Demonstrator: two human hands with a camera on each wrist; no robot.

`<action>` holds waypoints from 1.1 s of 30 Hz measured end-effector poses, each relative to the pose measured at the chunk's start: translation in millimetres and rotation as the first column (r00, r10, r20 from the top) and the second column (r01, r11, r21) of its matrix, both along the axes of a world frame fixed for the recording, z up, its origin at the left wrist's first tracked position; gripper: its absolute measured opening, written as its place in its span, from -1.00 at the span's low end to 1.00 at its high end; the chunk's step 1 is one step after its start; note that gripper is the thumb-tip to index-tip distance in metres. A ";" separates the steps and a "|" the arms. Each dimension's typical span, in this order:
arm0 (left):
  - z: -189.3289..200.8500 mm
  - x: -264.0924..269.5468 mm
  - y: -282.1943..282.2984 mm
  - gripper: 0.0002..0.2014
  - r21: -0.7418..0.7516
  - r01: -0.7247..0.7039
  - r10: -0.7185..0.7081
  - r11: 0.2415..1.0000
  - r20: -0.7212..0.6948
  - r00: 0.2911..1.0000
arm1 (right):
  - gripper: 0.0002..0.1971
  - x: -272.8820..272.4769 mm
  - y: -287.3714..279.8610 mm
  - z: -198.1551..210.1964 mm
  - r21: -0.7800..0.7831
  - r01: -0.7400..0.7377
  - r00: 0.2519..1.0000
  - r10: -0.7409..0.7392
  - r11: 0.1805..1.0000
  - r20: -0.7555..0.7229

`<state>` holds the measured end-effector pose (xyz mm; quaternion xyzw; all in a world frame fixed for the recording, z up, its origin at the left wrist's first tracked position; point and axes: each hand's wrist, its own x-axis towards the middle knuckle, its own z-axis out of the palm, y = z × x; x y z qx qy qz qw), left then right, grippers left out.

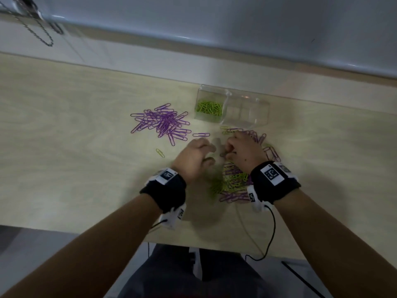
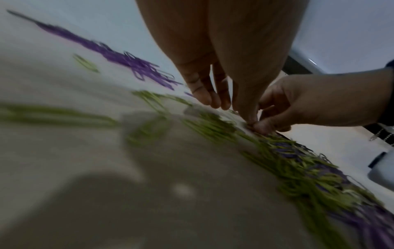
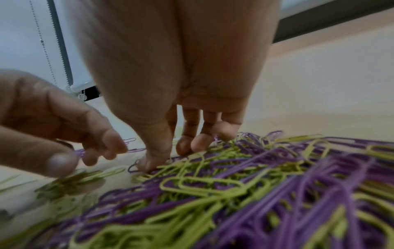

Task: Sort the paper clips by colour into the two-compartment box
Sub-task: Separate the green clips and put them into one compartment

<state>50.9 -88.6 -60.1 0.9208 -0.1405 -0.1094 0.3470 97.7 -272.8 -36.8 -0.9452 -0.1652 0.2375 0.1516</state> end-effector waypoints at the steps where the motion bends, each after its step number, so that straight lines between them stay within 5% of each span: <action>1: -2.0 0.1 -9.6 -0.66 0.002 -0.015 0.015 1.000 -0.033 0.999 | -0.89 0.0 -1.2 0.1 0.011 0.003 1.000 -0.003 1.000 -0.009; 6: -7.3 10.6 -32.9 -0.70 -0.025 -0.088 0.086 0.996 -0.071 0.994 | -0.85 -5.2 -10.0 -0.6 0.159 0.087 0.995 -0.078 0.983 -0.063; 11: -9.1 14.9 -34.3 -0.77 -0.003 -0.080 0.079 0.997 -0.045 0.996 | -0.88 -10.6 -18.5 5.2 0.414 0.385 0.923 -0.333 0.825 -0.194; 17: -5.1 12.5 -28.2 -0.90 0.055 -0.036 0.039 0.998 -0.056 0.998 | -0.92 -3.1 -22.3 11.6 0.458 0.547 0.837 -0.475 0.700 -0.272; 21: -2.0 3.7 -12.4 -0.90 0.130 0.006 0.008 0.992 -0.104 0.995 | -0.88 5.5 -5.3 9.4 0.414 0.497 0.867 -0.448 0.762 -0.216; 24: 14.1 3.9 2.6 -0.80 -0.148 -0.131 0.121 0.980 -0.075 0.990 | -0.85 9.5 8.5 7.4 0.348 0.415 0.909 -0.402 0.841 -0.112; 27: 30.3 19.0 25.7 -0.88 -0.317 -0.381 0.371 0.868 -0.095 0.924 | -0.89 6.6 10.8 5.3 0.307 0.340 0.937 -0.349 0.889 -0.028; 30: 29.6 36.8 60.5 -0.91 -0.202 -0.541 0.523 0.816 -0.138 0.841 | -0.90 0.3 7.7 -0.1 0.272 0.284 0.957 -0.291 0.919 -0.014; 33: 13.7 35.9 97.3 -0.85 0.092 -0.507 0.504 0.857 0.046 0.862 | -0.93 -4.1 10.0 -2.1 0.206 0.199 0.976 -0.212 0.958 0.041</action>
